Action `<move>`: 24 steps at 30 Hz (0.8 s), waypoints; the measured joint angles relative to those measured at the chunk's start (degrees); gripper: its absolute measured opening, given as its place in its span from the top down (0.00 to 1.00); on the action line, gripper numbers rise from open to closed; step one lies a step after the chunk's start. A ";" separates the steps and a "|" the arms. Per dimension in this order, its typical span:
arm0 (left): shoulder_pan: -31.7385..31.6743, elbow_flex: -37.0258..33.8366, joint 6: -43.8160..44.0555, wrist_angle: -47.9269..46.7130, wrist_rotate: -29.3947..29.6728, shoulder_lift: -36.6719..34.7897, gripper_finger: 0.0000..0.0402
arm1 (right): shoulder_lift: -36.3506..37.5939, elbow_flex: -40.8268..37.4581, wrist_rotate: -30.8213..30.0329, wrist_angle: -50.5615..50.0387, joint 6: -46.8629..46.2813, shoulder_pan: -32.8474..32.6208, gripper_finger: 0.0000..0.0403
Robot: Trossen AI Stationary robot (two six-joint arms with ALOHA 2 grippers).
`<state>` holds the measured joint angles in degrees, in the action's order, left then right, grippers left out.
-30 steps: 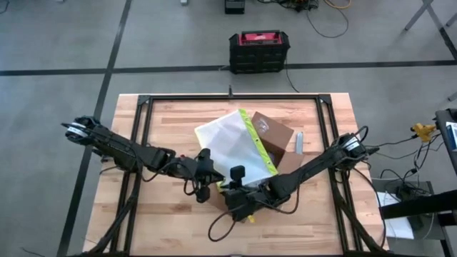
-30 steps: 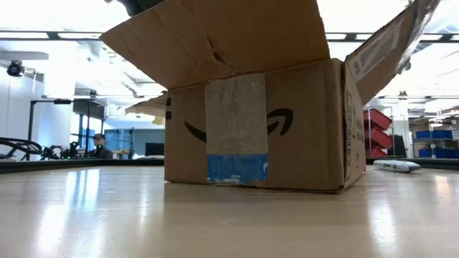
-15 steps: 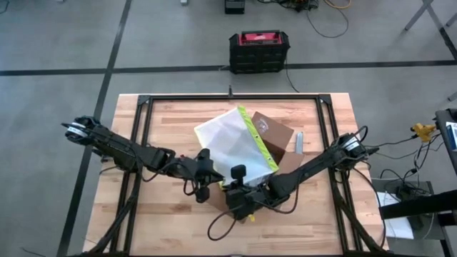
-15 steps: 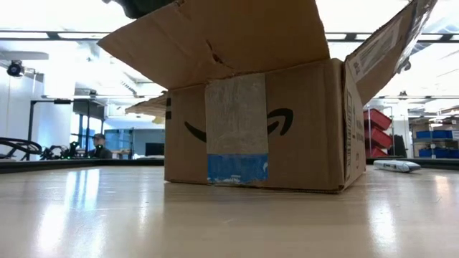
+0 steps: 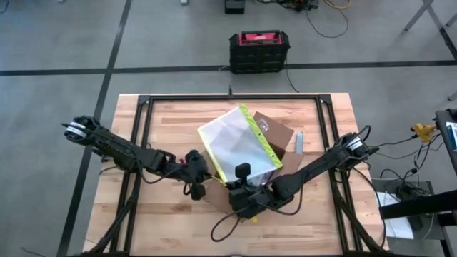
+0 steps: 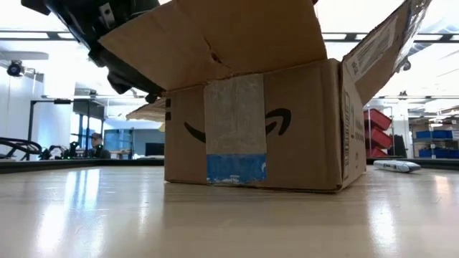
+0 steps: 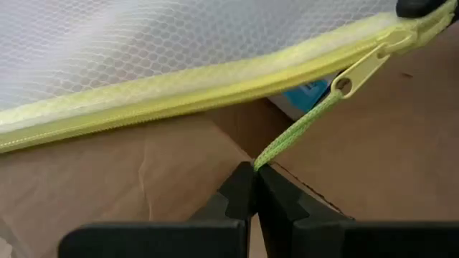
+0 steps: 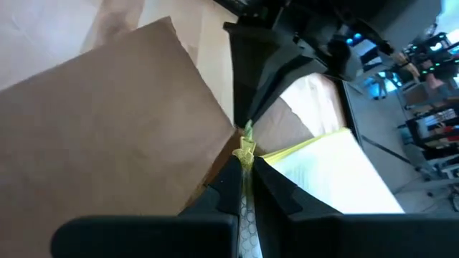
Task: Unpack boxes
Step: Open the transparent zip lock bag
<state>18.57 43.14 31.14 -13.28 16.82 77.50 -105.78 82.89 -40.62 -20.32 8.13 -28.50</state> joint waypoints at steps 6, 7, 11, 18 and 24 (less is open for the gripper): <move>-0.02 -0.10 -2.90 1.47 0.42 -1.00 1.00 | 0.99 0.00 3.28 -0.39 -0.07 -1.04 1.00; -0.02 0.00 -3.59 1.60 1.08 -1.41 1.00 | 1.11 0.00 3.52 -0.43 -0.05 -1.31 1.00; -0.09 0.19 -5.26 1.78 3.01 -3.43 1.00 | 1.45 0.00 3.48 -0.25 0.16 -2.31 1.00; -0.09 0.06 -6.68 2.94 3.43 -5.23 1.00 | 2.99 0.02 3.10 -0.28 0.79 -4.04 1.00; -0.11 0.03 -8.09 3.79 4.81 -5.16 1.00 | 4.86 0.02 4.31 -0.60 0.89 -5.71 1.00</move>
<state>18.45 43.16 23.04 -9.49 21.63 72.34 -100.92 82.91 -36.31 -20.93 9.02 -34.22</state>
